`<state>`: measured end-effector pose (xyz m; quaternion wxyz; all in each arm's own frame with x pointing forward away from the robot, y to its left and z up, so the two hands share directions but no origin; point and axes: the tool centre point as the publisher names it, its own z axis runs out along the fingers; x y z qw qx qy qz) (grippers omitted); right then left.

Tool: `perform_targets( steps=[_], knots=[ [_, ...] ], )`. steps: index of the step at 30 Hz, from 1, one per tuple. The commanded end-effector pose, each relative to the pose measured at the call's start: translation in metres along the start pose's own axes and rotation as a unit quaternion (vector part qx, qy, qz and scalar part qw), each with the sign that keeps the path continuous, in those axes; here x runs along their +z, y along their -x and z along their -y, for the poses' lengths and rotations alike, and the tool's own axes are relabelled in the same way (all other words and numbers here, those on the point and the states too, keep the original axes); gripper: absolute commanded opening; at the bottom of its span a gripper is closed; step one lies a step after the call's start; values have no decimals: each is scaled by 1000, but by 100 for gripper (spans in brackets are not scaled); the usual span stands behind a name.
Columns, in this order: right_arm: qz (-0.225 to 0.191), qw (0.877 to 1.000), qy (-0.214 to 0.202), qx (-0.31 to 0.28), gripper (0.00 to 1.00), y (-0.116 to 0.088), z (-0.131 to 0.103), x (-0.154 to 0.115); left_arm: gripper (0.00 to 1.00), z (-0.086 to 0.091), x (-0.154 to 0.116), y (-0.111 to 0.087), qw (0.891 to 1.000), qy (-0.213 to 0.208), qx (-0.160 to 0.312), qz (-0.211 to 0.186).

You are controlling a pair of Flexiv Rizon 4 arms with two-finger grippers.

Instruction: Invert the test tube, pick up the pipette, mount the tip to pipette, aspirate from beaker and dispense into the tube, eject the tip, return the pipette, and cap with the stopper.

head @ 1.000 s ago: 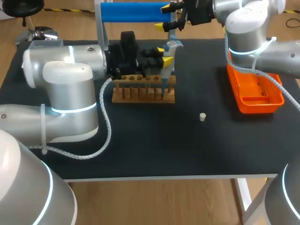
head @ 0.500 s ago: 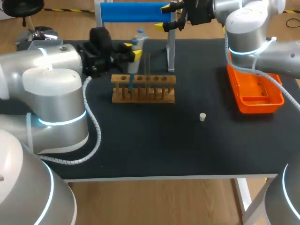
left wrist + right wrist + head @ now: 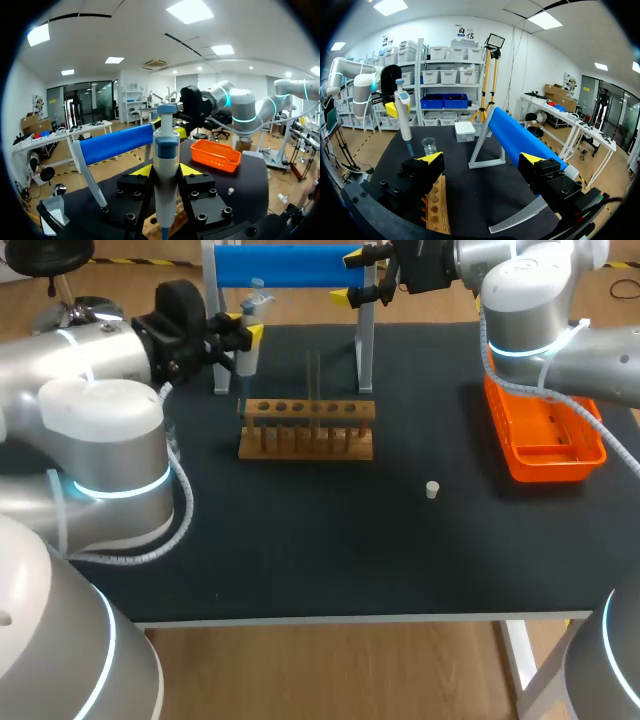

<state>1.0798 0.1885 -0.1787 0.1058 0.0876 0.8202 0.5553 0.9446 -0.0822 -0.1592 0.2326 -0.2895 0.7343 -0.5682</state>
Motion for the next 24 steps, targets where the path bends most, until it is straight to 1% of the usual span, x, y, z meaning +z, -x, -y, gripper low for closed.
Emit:
perform_targets(
  steps=[1,17,24],
  knots=[
    [-2,1000,-2,0,100,1,-1,-1,0,4,14,16,1000,15,-6,6],
    [-2,1000,-2,0,100,1,-1,-1,0,-4,34,65,996,33,-40,75],
    [-2,1000,-2,0,100,1,-1,-1,0,-3,45,85,992,41,-54,106]
  ],
)
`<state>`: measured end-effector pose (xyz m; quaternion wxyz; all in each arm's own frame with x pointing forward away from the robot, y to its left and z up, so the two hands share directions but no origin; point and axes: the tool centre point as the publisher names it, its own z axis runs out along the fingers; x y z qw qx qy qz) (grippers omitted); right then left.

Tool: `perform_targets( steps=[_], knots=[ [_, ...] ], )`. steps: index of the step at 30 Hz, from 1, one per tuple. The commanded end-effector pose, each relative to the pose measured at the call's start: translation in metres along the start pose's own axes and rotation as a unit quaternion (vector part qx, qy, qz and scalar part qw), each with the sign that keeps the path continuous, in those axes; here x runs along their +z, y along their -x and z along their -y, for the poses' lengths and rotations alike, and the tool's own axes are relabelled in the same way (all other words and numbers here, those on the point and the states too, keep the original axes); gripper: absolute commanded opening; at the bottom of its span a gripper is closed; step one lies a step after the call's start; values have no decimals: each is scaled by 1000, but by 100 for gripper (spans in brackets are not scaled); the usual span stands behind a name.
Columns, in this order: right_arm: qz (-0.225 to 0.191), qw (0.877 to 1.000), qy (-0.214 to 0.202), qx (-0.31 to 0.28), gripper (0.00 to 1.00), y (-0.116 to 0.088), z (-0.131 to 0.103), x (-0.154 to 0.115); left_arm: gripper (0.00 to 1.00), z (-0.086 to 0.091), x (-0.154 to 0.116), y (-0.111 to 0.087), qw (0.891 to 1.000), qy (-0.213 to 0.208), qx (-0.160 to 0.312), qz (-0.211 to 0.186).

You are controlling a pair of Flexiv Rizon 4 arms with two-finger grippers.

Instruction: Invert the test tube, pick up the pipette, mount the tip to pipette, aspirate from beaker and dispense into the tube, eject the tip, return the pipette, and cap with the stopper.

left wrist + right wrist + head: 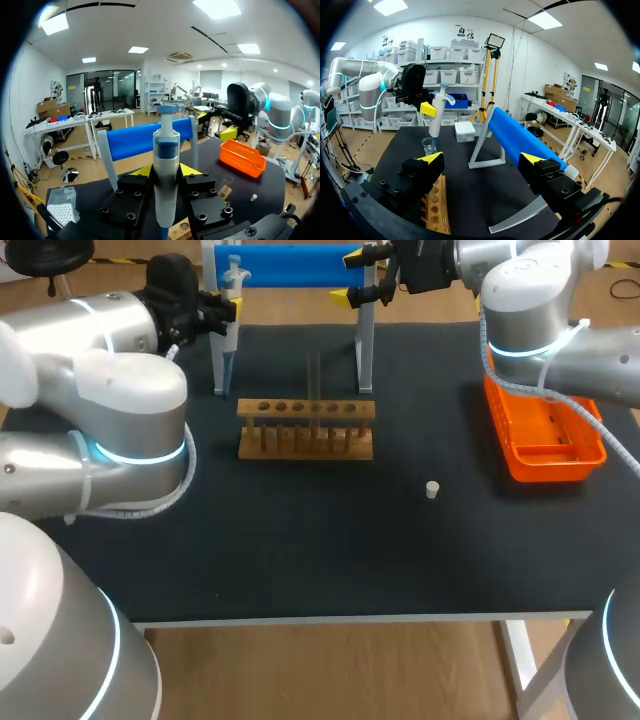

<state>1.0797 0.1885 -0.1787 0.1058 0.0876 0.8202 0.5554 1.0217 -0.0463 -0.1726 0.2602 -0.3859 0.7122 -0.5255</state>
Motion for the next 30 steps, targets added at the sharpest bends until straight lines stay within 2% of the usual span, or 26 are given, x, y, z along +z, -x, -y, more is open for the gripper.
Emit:
perform_targets(
  steps=[1,13,30],
  knots=[
    [-2,1000,-2,0,100,1,-1,-1,0,7,17,4,1000,9,-4,19],
    [-2,1000,-2,0,100,1,-1,-1,0,21,45,27,997,31,-21,70],
    [-2,1000,-2,0,100,1,-1,-1,0,22,68,44,989,54,-55,125]
  ],
)
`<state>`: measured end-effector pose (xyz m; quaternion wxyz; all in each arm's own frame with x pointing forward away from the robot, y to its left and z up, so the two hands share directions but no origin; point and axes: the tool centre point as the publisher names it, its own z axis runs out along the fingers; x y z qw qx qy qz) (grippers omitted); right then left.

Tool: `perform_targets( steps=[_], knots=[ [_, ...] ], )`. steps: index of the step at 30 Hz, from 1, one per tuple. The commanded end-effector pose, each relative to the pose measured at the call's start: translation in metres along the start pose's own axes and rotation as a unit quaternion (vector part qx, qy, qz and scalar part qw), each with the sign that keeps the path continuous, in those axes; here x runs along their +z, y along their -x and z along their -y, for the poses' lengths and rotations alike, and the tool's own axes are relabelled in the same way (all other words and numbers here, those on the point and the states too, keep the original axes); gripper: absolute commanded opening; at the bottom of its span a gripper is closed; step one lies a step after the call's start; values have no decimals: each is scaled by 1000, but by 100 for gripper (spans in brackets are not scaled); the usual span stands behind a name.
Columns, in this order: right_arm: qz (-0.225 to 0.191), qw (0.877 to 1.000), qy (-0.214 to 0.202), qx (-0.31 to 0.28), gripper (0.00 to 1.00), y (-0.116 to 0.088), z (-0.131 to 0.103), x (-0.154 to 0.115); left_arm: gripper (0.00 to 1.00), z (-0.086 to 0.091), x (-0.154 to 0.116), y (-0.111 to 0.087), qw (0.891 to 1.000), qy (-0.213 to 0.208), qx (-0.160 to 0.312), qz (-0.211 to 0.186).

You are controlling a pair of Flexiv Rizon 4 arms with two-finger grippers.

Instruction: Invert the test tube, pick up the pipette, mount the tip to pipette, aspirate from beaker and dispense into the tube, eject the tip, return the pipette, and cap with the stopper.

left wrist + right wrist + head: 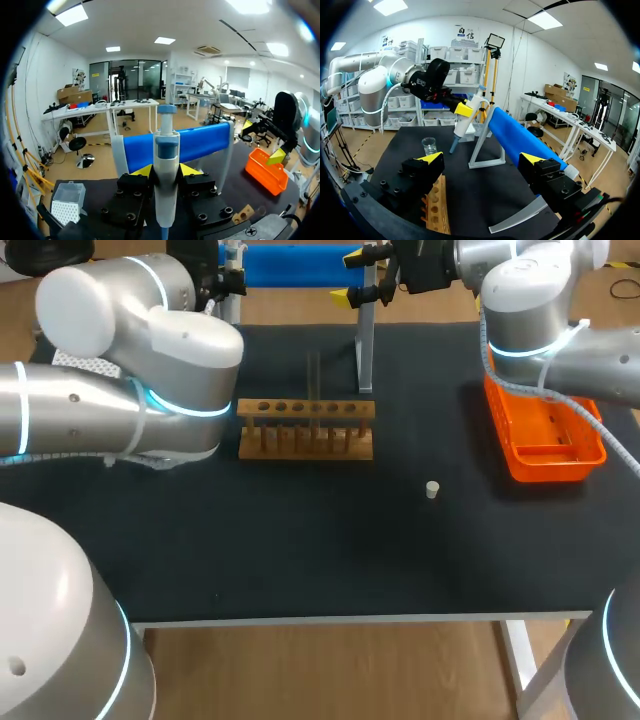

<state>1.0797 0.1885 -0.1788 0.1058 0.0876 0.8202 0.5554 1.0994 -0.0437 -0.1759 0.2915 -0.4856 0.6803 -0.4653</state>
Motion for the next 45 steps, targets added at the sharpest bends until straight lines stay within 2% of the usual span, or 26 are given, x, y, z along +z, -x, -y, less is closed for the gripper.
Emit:
perform_targets(
  steps=[1,21,31,45],
  knots=[
    [-2,1000,-2,1,100,1,-1,-1,0,5,9,-3,1000,15,-5,22],
    [-2,1000,-2,1,100,1,-1,-1,0,22,37,3,998,43,-6,52],
    [-2,1000,-2,1,100,1,-1,-1,0,22,48,5,997,57,-6,56],
    [-2,1000,-2,1,100,1,-1,-1,0,14,57,9,995,76,-11,65]
  ],
)
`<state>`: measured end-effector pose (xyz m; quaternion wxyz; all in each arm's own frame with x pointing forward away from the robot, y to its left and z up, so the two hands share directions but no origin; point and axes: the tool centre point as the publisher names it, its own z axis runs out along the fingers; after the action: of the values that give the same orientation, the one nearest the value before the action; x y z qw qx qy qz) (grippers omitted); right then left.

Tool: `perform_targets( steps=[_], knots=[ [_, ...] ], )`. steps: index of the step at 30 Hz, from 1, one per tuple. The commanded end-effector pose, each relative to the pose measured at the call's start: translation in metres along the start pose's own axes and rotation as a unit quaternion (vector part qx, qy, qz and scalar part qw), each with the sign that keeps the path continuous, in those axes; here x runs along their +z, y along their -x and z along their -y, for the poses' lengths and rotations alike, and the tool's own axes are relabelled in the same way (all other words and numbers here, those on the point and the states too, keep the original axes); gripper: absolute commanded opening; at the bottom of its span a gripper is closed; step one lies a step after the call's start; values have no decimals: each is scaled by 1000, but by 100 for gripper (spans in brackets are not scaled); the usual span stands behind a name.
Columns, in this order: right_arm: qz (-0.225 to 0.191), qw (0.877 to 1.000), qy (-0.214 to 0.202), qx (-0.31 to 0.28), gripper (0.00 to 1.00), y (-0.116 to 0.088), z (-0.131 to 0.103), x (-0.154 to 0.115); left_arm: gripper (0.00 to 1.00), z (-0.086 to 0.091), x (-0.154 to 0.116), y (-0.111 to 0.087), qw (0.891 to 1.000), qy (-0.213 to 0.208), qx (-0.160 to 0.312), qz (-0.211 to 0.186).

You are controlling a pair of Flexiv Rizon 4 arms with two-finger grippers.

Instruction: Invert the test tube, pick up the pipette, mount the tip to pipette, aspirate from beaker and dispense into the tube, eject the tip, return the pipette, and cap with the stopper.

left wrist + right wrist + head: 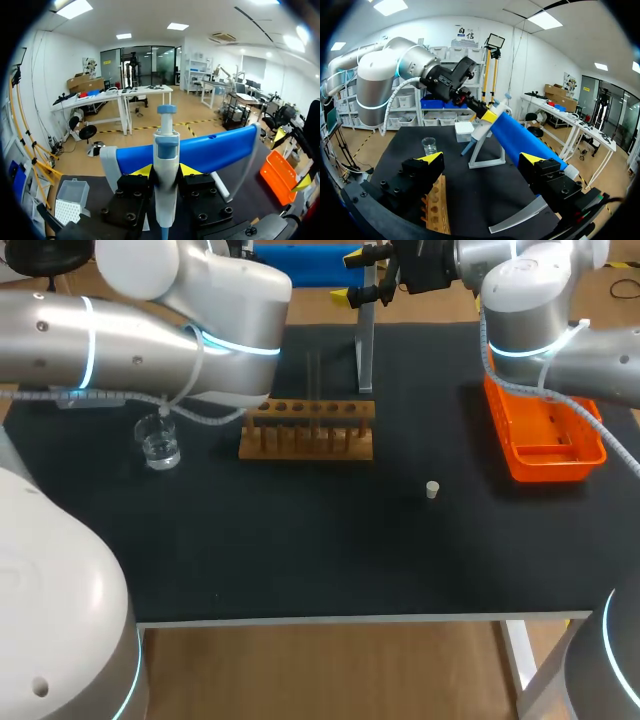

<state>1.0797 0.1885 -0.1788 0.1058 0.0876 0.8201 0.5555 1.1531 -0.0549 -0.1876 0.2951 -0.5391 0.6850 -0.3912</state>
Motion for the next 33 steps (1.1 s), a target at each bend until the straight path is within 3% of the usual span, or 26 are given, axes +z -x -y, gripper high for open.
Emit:
perform_targets(
  steps=[1,19,20,21,22,33],
  knots=[
    [-2,1000,-2,0,100,1,-1,-1,0,2,3,-1,1000,11,0,4],
    [-2,1000,-2,0,100,1,-1,-1,0,-10,10,2,1000,28,-8,8],
    [-2,1000,-2,0,100,1,-1,-1,5,-10,10,2,1000,29,-9,8],
    [-2,1000,-2,0,100,1,-1,-1,38,-10,10,2,999,30,-9,8],
    [-2,1000,-2,0,100,1,-1,-1,100,-10,10,2,999,30,-10,8],
    [-2,1000,-2,0,100,1,-1,-1,100,-9,-1,0,1000,25,-15,8]
  ],
)
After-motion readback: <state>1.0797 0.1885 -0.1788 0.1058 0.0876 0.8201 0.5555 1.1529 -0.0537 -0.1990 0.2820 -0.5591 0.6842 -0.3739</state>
